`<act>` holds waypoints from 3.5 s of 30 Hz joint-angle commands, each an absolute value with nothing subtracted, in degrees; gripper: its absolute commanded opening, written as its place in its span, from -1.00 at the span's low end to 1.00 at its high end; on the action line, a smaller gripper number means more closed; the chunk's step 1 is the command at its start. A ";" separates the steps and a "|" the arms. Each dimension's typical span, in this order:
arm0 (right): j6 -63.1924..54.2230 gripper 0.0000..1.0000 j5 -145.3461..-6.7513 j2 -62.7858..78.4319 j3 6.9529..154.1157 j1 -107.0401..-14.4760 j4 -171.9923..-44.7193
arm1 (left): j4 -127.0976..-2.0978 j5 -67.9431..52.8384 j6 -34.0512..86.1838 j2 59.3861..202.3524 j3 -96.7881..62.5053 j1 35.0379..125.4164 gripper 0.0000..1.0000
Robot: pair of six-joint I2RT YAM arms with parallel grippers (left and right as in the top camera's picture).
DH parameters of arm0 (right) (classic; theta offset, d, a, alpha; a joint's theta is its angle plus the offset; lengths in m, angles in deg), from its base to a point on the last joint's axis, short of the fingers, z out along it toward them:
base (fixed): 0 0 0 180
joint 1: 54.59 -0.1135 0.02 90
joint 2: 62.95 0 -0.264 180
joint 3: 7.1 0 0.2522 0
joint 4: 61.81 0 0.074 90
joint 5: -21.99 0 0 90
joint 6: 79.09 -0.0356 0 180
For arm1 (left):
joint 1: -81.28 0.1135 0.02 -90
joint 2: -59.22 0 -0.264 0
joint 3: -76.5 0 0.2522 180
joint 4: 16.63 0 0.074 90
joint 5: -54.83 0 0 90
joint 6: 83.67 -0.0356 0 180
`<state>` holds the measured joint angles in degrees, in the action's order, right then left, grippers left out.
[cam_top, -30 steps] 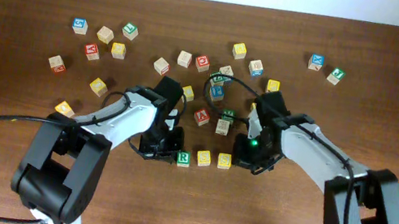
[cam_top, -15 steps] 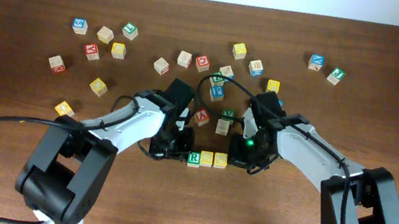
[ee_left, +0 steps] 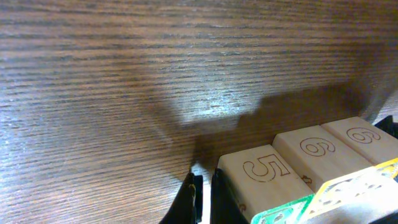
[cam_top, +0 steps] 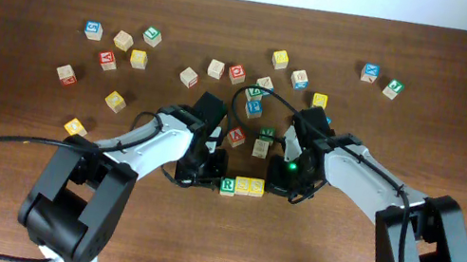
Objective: Spell out RSS
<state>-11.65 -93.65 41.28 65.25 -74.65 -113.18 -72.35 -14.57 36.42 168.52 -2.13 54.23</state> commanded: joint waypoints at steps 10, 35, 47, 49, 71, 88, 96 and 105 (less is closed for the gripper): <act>-12.07 -0.92 -88.74 42.02 64.57 -75.11 -114.42 | -75.03 -19.38 36.26 168.39 -1.64 54.93 -1.00; -9.69 0.97 -82.68 41.87 65.31 -61.25 -117.83 | -74.55 -31.77 43.04 162.24 0.13 40.39 -1.00; -5.80 0.97 -85.83 38.94 71.82 -61.27 -126.35 | -73.90 -29.96 42.97 163.10 -0.11 40.39 -1.00; -5.80 0.99 -86.86 38.94 71.82 -61.32 -126.38 | -76.56 -28.60 42.93 161.24 -1.23 40.48 -1.00; -12.33 -0.66 -88.93 42.76 69.64 -75.00 -120.80 | -71.56 -23.99 38.38 165.52 -0.29 49.03 -1.00; -13.62 -0.67 -91.23 42.87 69.64 -75.33 -120.67 | -71.49 -23.42 37.51 165.52 -0.29 49.03 -1.00; -13.64 -0.67 -91.45 42.87 69.64 -76.81 -119.69 | -71.52 -23.35 37.49 165.52 -0.29 49.03 -1.00; -13.58 -0.54 -88.12 42.85 70.43 -76.64 -120.19 | -73.31 -25.85 37.55 165.50 -0.31 49.09 -1.00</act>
<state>-13.14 -89.92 42.24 70.12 -75.87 -120.06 -72.72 -24.64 38.67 164.89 -0.79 49.16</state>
